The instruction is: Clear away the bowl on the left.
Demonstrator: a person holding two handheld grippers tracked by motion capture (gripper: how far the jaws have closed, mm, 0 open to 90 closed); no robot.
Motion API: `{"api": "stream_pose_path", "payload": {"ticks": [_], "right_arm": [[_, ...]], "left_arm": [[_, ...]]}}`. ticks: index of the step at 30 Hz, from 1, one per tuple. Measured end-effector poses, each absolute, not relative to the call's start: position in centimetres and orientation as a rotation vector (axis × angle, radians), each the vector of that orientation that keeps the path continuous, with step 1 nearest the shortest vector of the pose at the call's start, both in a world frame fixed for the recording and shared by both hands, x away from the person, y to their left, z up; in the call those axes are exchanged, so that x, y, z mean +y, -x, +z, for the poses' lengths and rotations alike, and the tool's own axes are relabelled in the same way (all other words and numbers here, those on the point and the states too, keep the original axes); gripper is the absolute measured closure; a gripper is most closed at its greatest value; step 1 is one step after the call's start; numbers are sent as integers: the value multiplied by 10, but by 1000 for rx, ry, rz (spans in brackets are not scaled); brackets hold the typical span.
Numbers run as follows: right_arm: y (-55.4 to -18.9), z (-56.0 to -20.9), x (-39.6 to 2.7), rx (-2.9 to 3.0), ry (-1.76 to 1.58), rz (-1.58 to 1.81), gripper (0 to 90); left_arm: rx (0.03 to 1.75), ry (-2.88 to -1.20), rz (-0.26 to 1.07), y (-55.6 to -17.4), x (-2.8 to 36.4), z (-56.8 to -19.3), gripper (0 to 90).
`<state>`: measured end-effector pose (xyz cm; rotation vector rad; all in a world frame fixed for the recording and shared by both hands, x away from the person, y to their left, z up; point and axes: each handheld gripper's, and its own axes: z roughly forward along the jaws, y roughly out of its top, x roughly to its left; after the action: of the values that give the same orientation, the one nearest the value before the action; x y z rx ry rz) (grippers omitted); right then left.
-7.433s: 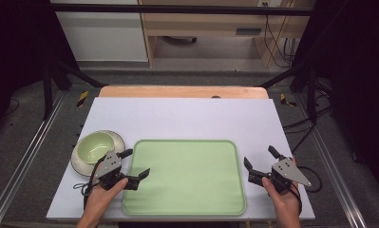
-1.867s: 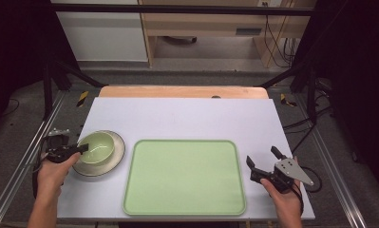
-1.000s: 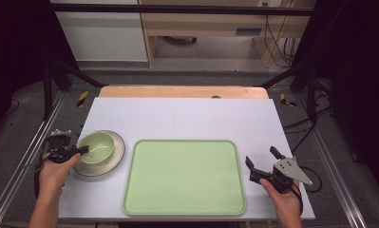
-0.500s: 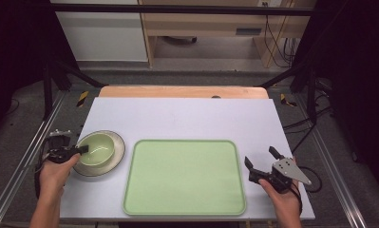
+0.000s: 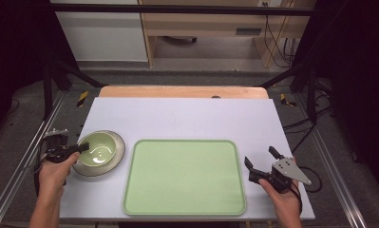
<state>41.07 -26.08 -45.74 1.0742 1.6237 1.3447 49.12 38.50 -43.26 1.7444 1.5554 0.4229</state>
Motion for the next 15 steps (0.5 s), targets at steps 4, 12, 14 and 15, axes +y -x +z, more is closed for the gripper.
{"api": "stream_pose_path", "payload": {"ticks": [4, 12, 14, 15], "right_arm": [[-411, -457, -261, 1625, -1072, 1344, 56], [-411, -457, -261, 1624, -1074, 1342, 56], [-411, -457, -261, 1624, -1075, 1343, 56], [-411, -457, -261, 1627, -1069, 1342, 56]], "left_arm": [[1547, -1743, 428, -491, 383, -429, 828], [1541, -1730, 412, -491, 382, -429, 828], [1538, -1730, 411, -490, 382, -428, 828], [1536, -1731, 408, -490, 382, -427, 828]]}}
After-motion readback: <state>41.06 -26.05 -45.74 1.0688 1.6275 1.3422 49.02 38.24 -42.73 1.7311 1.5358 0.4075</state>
